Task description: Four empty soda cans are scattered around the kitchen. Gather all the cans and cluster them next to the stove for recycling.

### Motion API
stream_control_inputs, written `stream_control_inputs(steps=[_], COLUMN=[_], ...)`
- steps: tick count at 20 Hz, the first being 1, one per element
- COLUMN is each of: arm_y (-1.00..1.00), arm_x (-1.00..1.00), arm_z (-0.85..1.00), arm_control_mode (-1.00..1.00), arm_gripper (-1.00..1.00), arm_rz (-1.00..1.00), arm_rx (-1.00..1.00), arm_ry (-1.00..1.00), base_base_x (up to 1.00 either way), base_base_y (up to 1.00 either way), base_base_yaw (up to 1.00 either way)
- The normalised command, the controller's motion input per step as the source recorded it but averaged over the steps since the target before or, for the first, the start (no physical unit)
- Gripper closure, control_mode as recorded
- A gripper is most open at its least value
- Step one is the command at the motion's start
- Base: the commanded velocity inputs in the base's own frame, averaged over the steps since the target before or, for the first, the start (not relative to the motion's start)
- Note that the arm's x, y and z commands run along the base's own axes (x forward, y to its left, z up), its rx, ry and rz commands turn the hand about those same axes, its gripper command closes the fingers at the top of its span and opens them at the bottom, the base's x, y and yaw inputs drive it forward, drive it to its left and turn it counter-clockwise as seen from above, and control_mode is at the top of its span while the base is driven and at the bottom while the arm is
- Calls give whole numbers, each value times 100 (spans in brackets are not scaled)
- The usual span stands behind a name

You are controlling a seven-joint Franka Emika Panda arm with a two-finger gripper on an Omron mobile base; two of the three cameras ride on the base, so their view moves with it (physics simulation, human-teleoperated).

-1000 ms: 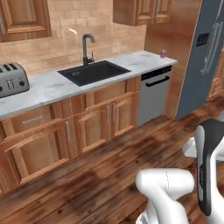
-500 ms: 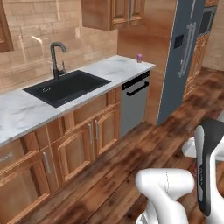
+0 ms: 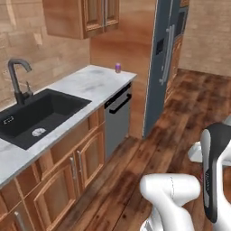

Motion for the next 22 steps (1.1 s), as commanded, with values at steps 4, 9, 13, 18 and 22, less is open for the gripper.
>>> stream_control_inputs(steps=[4,9,13,18,22], arm_y=[0,0,0,0,0], arm_x=[0,0,0,0,0], arm_z=[0,0,0,0,0], arm_control_mode=[100,100,100,100,100], arm_gripper=[100,100,100,100,100], arm_rz=[0,0,0,0,0], arm_rx=[0,0,0,0,0], arm_ry=[0,0,0,0,0], base_base_x=[100,100,97,98,99], base_base_y=[0,0,0,0,0], base_base_yaw=[-39,-40,-39,-41,-40])
